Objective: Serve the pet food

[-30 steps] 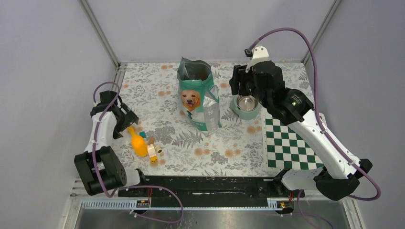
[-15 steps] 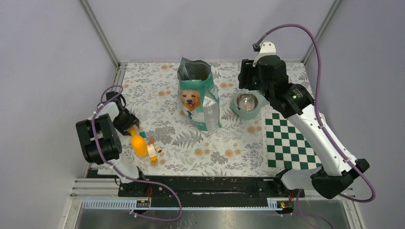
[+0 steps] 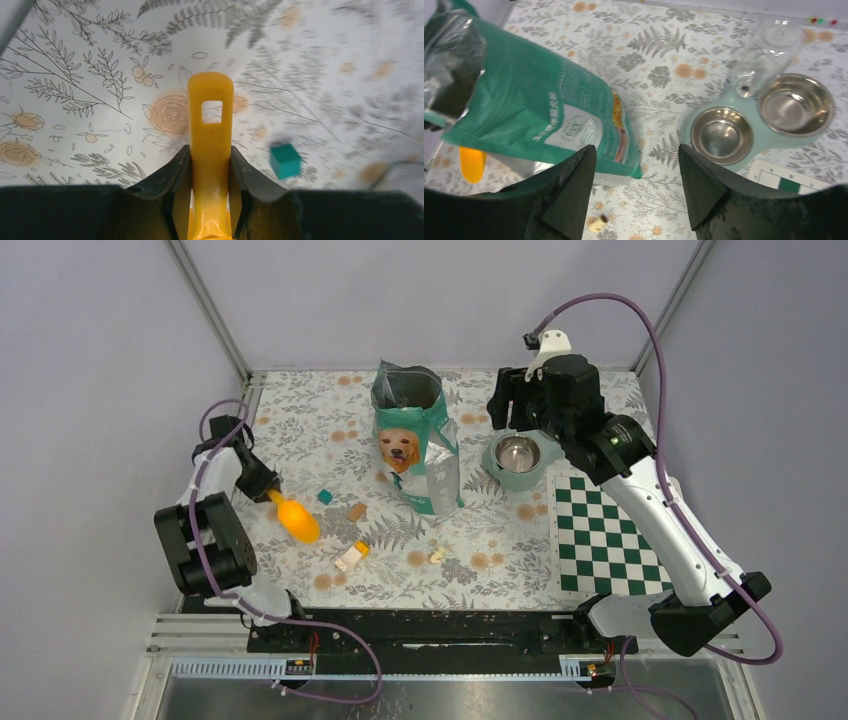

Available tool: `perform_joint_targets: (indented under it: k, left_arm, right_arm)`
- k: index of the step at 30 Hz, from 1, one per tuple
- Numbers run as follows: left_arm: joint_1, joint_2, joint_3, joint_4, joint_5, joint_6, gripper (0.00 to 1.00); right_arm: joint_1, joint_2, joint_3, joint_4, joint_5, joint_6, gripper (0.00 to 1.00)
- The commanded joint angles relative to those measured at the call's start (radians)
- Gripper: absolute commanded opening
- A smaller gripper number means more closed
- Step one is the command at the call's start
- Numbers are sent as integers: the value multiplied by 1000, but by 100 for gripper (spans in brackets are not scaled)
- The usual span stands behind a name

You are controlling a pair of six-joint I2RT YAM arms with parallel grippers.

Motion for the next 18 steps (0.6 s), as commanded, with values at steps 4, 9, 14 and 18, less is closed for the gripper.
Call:
perform_joint_targets:
  k: [4, 9, 14, 18]
  left_arm:
    - [-28, -260, 145, -57, 99, -11, 0]
    - [-125, -375, 226, -91, 193, -48, 0]
    - [-241, -456, 336, -95, 281, -138, 0]
    - [-321, -504, 414, -59, 313, -214, 0]
  right_arm:
    - [-3, -35, 16, 64, -277, 19, 72]
    - [11, -53, -12, 140, -496, 99, 76]
    - [159, -46, -22, 231, -491, 119, 86]
    - [288, 17, 10, 298, -473, 136, 90]
